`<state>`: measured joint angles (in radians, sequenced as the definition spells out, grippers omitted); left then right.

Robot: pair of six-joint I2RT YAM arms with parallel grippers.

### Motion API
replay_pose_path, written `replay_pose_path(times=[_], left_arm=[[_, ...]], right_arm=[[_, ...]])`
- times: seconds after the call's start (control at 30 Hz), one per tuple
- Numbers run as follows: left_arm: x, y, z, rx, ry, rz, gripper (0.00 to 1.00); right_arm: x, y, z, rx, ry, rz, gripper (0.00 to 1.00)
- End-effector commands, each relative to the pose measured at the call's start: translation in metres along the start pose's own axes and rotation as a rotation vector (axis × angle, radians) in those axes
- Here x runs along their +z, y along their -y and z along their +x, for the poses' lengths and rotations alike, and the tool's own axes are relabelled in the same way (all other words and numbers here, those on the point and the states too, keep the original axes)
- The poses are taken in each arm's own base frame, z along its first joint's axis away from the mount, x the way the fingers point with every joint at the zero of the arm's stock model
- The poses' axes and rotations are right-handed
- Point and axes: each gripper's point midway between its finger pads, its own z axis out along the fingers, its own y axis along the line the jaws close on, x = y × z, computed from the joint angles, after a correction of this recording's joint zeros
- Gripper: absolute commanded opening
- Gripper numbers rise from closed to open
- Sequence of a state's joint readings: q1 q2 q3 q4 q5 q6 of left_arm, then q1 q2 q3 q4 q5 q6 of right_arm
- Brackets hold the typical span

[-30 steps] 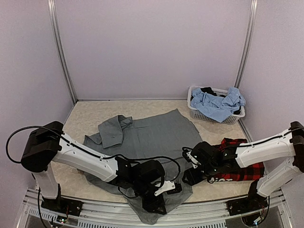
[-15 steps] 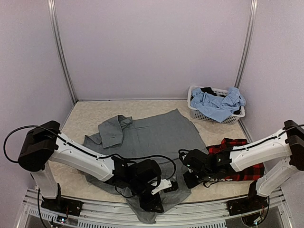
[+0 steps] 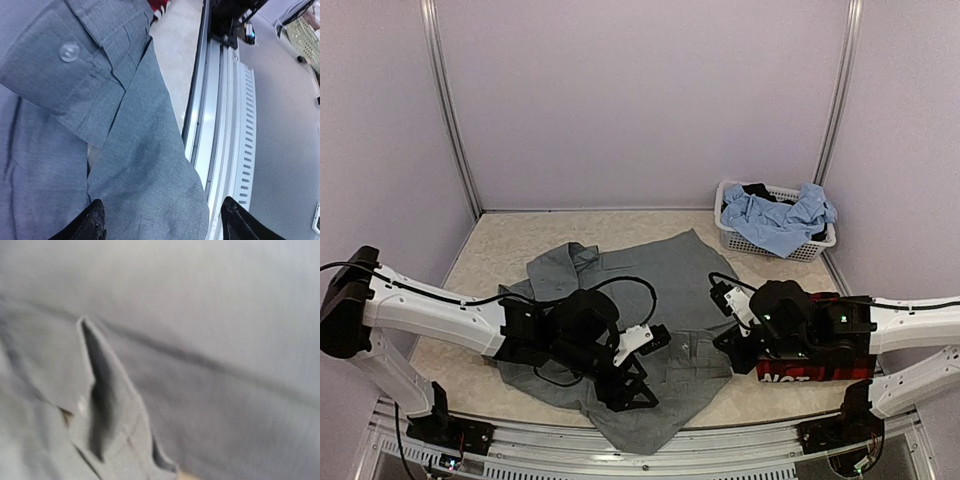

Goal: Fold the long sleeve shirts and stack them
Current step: Pick up the sleeve from the center of the board, then pass from the right arm to the left

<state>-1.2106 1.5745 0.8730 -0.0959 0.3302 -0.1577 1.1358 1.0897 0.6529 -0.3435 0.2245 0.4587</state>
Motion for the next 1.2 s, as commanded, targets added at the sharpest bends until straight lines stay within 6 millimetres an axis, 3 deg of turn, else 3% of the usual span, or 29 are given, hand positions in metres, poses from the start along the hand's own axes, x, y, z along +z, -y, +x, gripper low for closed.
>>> replay_pose_path(times=[0.0,0.2,0.37,0.53,0.7,0.87,0.97,1.17], left_arm=[[-0.042,-0.008,-0.037,-0.012,0.183,0.0,0.78],[-0.094,-0.032,-0.063,-0.056,0.358,-0.055,0.84],[-0.118,-0.047,-0.075,-0.059,0.436,-0.129,0.85],[-0.135,-0.063,-0.092,-0.077,0.51,-0.221,0.86],[-0.131,-0.069,-0.096,-0.051,0.501,-0.242,0.87],[-0.126,-0.092,-0.091,-0.047,0.459,-0.359,0.86],[-0.121,-0.103,-0.091,-0.02,0.441,-0.412,0.84],[-0.1,-0.106,-0.105,0.056,0.427,-0.455,0.79]], right_arm=[[-0.031,-0.01,-0.058,-0.142,0.194,-0.063,0.0],[-0.056,-0.007,-0.104,-0.201,0.315,-0.08,0.0],[-0.068,-0.015,-0.135,-0.221,0.396,-0.138,0.0],[-0.055,-0.005,-0.167,-0.162,0.361,-0.078,0.0],[-0.039,0.002,-0.199,-0.052,0.317,-0.023,0.0],[-0.024,0.006,-0.22,0.021,0.302,-0.033,0.0],[-0.015,0.006,-0.225,0.053,0.29,-0.051,0.0],[0.005,0.011,-0.221,0.13,0.243,-0.082,0.0]])
